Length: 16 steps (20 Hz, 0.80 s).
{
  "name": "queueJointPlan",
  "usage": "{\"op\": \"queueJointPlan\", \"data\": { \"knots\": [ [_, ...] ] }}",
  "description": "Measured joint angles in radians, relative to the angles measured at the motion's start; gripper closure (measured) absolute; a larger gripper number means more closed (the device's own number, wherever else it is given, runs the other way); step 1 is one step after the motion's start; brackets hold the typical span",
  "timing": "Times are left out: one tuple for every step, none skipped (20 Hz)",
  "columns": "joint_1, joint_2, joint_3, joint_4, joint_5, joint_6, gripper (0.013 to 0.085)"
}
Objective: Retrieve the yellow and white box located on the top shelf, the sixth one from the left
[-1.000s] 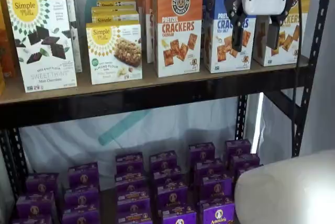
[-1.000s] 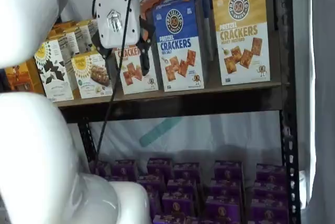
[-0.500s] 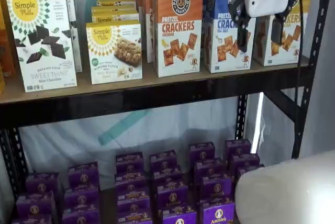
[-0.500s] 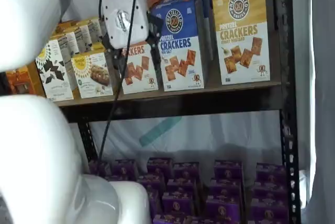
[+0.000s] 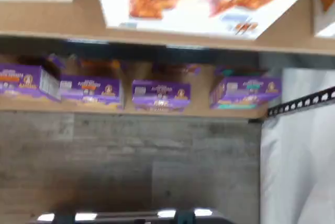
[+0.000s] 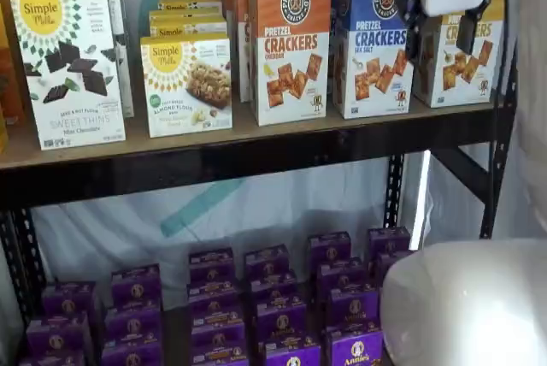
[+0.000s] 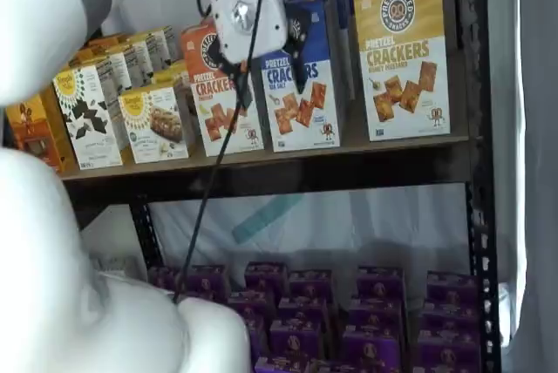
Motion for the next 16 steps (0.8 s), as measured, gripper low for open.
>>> {"op": "queueJointPlan", "data": {
  "knots": [
    [-0.031, 0.01, -0.008, 0.009, -0.014, -0.028, 0.013],
    [-0.06, 0.021, -0.016, 0.017, -0.028, -0.054, 0.013],
    [-0.087, 0.031, -0.025, 0.024, -0.04, -0.078, 0.013],
    [-0.109, 0.04, -0.032, 0.028, -0.052, -0.099, 0.013],
    [-0.14, 0.054, -0.043, 0.033, -0.069, -0.127, 0.013],
    [-0.164, 0.066, -0.052, 0.037, -0.08, -0.15, 0.013],
    [-0.19, 0.079, -0.063, 0.041, -0.09, -0.173, 0.013],
    [-0.212, 0.09, -0.071, 0.048, -0.097, -0.194, 0.013],
    [-0.246, 0.105, -0.082, 0.065, -0.108, -0.224, 0.013],
    [-0.269, 0.116, -0.091, 0.078, -0.113, -0.244, 0.013],
    [-0.296, 0.132, -0.103, 0.092, -0.119, -0.269, 0.013],
    [-0.322, 0.148, -0.117, 0.106, -0.122, -0.293, 0.013],
    [-0.342, 0.163, -0.129, 0.117, -0.125, -0.312, 0.013],
    [-0.358, 0.176, -0.139, 0.126, -0.128, -0.327, 0.013],
    [-0.373, 0.189, -0.149, 0.135, -0.132, -0.341, 0.013],
    [-0.383, 0.198, -0.156, 0.144, -0.135, -0.35, 0.013]
  ]
}}
